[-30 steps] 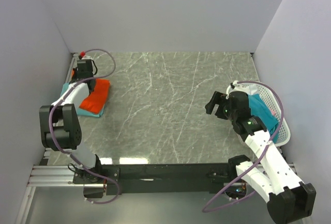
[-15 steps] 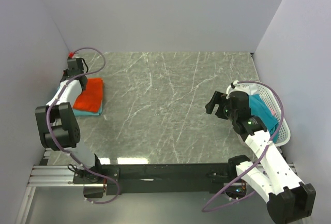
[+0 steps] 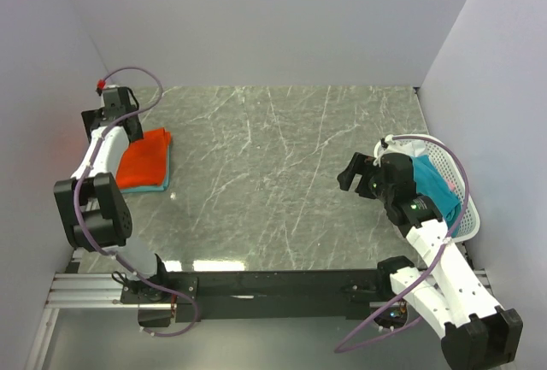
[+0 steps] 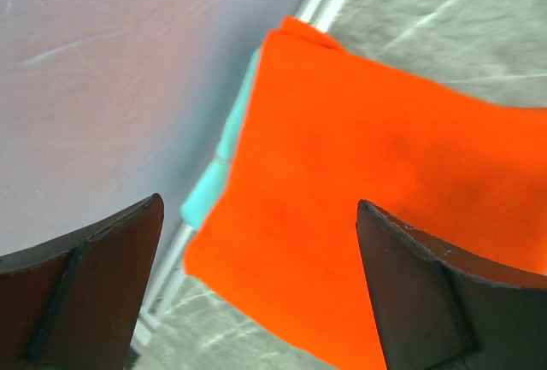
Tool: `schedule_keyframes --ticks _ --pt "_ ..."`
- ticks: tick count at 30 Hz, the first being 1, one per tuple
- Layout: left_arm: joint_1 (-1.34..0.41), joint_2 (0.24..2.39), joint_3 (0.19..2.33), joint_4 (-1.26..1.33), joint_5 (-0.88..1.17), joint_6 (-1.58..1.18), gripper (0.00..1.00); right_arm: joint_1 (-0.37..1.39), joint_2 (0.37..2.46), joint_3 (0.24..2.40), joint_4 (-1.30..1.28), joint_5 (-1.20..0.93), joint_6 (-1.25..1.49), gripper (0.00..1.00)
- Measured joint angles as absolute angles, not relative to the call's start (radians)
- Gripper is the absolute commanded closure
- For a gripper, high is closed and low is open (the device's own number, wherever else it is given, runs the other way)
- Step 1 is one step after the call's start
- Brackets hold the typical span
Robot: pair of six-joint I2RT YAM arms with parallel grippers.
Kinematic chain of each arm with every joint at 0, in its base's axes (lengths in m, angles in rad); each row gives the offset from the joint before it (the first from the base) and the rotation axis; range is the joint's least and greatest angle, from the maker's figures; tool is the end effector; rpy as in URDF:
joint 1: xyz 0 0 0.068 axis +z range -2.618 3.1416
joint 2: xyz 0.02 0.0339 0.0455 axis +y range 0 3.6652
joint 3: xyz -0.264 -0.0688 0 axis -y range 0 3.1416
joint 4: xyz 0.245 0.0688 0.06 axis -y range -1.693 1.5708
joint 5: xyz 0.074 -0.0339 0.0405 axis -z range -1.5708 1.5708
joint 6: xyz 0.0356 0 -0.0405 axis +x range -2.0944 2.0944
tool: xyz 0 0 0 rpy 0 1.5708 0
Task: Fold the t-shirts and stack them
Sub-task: Reset both grippers
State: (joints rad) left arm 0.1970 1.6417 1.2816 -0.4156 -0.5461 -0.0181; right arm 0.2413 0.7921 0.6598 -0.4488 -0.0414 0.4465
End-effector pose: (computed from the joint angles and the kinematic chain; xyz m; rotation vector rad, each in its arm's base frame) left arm 0.3530 0.0893 0.2735 -0.5160 2.2584 0.7280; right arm 0.1715 0.0437 0.2684 0.1995 2.1755 0.4400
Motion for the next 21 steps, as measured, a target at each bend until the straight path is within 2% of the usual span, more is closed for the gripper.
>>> schedule_keyframes --ticks 5,9,13,18,21 --pt "0.197 1.542 1.282 -0.433 -0.431 -0.133 0.01 0.241 0.791 0.66 -0.449 -0.046 0.447 0.07" --pt "0.194 1.378 1.251 -0.403 -0.334 -0.261 0.01 0.241 0.786 0.659 -0.449 -0.045 0.447 0.06" --pt "0.16 1.161 1.153 -0.371 -0.281 -0.409 0.0 0.241 0.782 0.659 -0.449 -0.047 0.447 0.06" --pt "0.089 1.01 1.043 -0.378 -0.236 -0.57 0.01 0.241 0.779 0.659 -0.449 -0.046 0.448 0.05" --pt "0.02 0.921 0.891 -0.363 -0.205 -0.649 0.01 0.241 0.766 0.659 -0.449 -0.048 0.448 0.05"
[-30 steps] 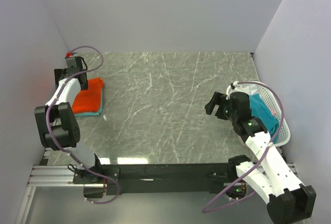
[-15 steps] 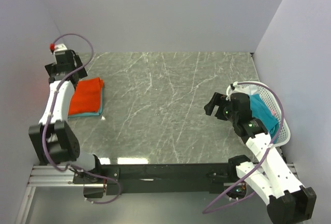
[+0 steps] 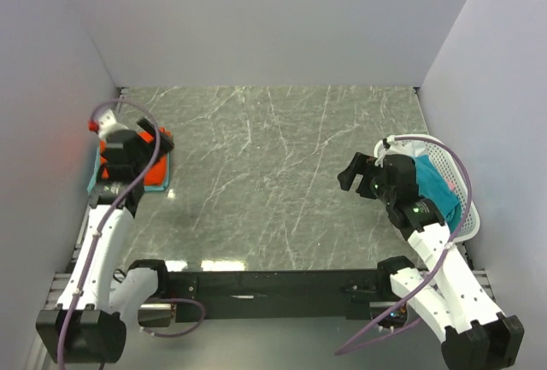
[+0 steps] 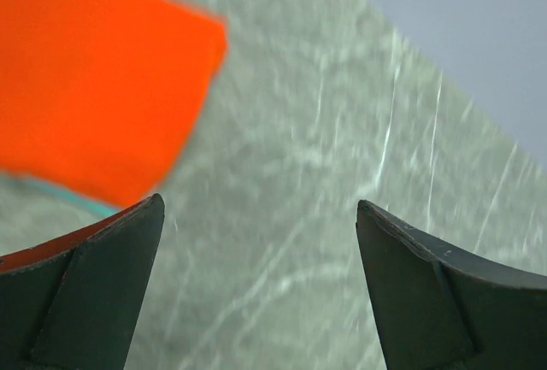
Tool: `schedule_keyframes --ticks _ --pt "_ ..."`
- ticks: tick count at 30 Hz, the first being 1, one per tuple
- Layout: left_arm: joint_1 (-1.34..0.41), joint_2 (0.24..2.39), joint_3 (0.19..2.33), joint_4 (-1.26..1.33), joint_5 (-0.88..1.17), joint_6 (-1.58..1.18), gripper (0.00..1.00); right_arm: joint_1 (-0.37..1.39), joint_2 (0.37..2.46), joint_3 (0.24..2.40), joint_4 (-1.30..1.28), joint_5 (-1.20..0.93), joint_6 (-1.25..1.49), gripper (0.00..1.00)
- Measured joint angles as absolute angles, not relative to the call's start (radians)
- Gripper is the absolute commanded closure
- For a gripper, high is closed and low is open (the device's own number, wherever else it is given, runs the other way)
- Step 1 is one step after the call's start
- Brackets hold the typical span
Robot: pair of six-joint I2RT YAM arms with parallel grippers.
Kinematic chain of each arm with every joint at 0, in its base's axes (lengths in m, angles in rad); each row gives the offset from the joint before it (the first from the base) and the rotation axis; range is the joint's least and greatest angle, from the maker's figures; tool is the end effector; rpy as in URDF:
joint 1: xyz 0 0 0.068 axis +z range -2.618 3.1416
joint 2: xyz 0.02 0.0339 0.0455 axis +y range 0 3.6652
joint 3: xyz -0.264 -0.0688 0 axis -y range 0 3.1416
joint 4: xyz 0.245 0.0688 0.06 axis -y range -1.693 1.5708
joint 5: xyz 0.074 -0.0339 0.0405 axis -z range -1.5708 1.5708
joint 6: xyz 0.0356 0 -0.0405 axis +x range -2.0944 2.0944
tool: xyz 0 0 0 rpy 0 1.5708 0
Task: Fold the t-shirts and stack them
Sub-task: Reset both grippers
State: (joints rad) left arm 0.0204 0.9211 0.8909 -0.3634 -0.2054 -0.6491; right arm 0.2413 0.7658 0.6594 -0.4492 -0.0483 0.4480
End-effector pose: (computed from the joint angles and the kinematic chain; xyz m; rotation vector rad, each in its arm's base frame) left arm 0.2073 0.0115 0.3345 -0.7701 1.8042 -0.2121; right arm 0.1674 0.0430 0.2723 0.1940 2.1514 0.4550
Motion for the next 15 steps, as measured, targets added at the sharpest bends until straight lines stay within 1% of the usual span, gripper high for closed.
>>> schedule_keyframes --ticks 5,11,15 --pt "-0.071 0.828 0.728 -0.388 -0.199 -0.743 0.01 0.241 0.727 0.659 -0.448 -0.061 0.447 0.05" --pt "-0.134 0.707 0.614 -0.348 -0.173 -0.803 0.0 0.241 0.708 0.659 -0.448 -0.061 0.447 0.04" --pt "-0.142 0.697 0.588 -0.349 -0.178 -0.824 0.0 0.241 0.687 0.64 -0.432 -0.074 0.447 0.04"
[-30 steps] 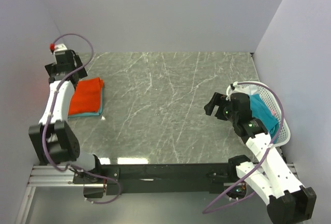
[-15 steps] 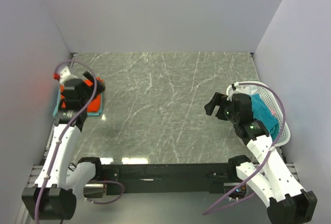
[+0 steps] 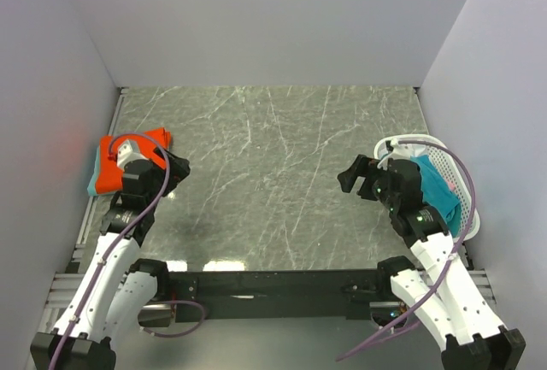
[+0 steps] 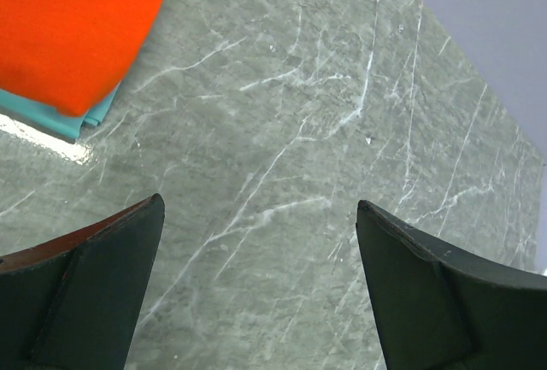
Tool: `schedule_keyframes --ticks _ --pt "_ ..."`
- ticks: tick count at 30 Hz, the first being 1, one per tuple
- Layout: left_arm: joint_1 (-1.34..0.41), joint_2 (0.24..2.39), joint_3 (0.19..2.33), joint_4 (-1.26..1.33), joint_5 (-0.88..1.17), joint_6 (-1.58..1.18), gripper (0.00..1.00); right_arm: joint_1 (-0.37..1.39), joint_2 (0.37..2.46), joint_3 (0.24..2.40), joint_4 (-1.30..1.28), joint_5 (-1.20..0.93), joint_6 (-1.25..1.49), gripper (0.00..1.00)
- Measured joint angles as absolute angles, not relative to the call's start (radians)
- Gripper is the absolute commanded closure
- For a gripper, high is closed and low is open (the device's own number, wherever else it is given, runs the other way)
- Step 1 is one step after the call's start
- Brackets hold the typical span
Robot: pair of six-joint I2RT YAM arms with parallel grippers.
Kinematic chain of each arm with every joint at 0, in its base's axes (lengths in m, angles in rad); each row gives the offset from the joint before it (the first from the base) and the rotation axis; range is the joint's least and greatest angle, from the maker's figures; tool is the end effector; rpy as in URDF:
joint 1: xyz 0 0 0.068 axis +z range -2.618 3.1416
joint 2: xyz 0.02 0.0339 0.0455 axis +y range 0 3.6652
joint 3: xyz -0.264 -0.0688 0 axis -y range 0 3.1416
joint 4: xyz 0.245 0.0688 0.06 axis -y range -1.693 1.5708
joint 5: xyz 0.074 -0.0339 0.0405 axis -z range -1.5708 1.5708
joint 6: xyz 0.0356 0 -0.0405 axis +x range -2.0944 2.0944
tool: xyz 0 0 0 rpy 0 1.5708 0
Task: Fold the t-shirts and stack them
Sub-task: Reset both grippers
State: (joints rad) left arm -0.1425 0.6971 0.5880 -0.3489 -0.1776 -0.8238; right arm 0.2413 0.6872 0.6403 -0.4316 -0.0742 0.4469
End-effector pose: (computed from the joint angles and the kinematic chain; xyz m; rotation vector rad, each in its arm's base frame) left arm 0.1647 -0.0173 0.2677 -0.7899 1.8895 -0.4296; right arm 0.1554 0.0410 0.2790 0.1672 2.0791 0.5004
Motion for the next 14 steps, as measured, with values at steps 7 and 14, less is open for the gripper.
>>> schedule_keyframes --ticks 7,14 --pt "-0.156 0.697 0.586 -0.327 -0.178 -0.829 0.01 0.241 0.644 0.63 -0.411 -0.104 0.447 0.04" --pt "-0.17 0.696 0.577 -0.297 -0.151 -0.829 0.0 0.241 0.585 0.609 -0.396 -0.116 0.447 0.03"
